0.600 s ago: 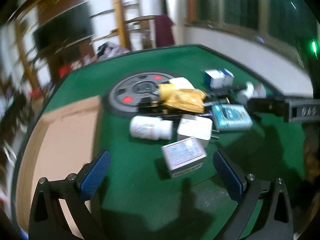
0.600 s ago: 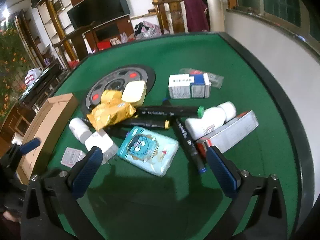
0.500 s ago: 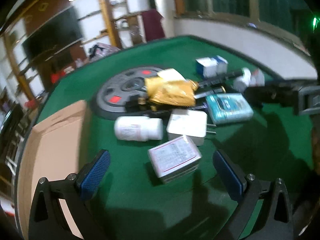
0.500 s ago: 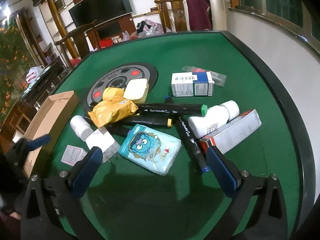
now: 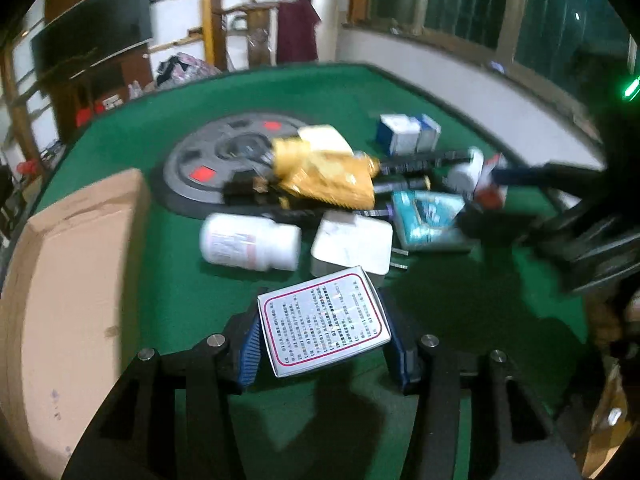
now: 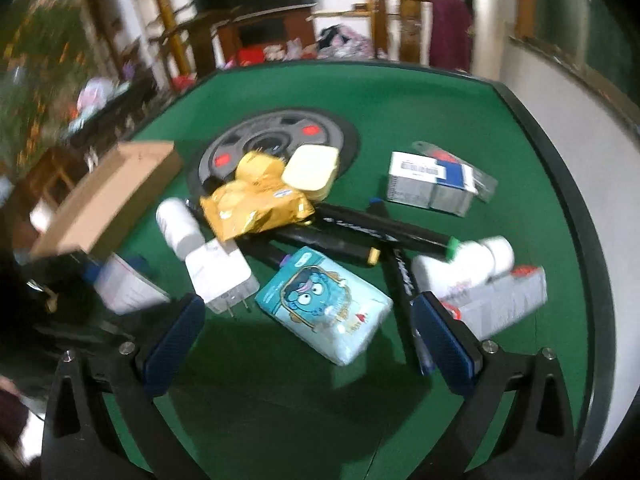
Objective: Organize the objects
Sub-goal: 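Grasp the small white medicine box with the left tool while the right tool grasps the white charger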
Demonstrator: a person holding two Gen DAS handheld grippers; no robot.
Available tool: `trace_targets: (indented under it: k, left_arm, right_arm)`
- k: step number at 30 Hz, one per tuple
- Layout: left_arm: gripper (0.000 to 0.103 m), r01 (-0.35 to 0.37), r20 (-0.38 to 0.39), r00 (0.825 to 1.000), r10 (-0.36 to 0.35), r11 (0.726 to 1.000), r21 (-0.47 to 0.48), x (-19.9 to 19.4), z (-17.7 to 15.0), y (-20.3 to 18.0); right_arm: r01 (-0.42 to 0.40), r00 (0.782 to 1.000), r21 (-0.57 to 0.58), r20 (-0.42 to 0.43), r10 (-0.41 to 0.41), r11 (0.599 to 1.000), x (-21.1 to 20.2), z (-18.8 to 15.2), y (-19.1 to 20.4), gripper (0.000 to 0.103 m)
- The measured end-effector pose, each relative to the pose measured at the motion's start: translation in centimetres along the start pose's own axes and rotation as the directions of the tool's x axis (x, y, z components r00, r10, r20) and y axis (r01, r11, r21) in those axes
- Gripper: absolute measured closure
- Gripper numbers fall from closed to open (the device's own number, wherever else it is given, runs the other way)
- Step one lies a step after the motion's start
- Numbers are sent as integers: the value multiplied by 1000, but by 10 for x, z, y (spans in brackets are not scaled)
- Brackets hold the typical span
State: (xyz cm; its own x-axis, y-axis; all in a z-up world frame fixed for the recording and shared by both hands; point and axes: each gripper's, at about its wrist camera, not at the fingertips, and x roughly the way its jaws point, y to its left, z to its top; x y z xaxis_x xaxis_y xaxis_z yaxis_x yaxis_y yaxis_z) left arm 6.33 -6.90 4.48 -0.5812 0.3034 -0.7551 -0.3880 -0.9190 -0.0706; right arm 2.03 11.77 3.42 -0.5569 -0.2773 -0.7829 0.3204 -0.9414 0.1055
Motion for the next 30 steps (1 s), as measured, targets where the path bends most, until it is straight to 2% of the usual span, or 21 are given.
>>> trace_targets:
  k: [4,7,9,13,15,16,17,19,20,26,30]
  left_arm:
    - [57,-13,64,998,17,998,-53,-40,-2,19]
    - [57,-17,85,996,26,994,-104,-59,-7,38]
    - [57,-18,93,995,30,992,-128,-67,-12,48]
    - [57,-29,100,994,45,987,-158,-75,-21,61]
    - [57,-28,99,994,46,984,-173,-76,-25,66]
    - [57,-28,102,994,47,983,-181,-78,-27,69]
    - [57,-26,105,993,46,982,-187,-80,-30,72]
    - [57,-21,112,993,44,980,-199,-80,-32,76]
    - [57,-20,115,992,44,979,-205,-80,-32,78]
    - [57,-3,155,987,46,964,-267,-97,-31,94]
    - [57,38,199,980,22,957,-289,-121,-25,105]
  right_arm:
    - [-51,999,-56,-19,50,997,5,6,21,0]
    - [-83,996,-99,-18,82,992,10,8,44,0]
    - [-73,997,-134,-27,70,988,18,10,58,0]
    - [-12,998,-226,-55,-1,974,42,16,80,14]
    - [17,995,-254,-87,-40,967,56,17,84,28]
    - [11,993,-253,-112,-41,967,62,17,83,41]
    - [23,991,-255,-119,-55,967,66,18,83,48]
    - [21,989,-243,-136,-56,970,70,17,81,52]
    - [15,989,-230,-141,-48,973,70,17,79,58]
    - [-33,989,-122,-145,15,992,52,10,67,60]
    - [-113,991,-58,-79,108,992,5,10,64,60]
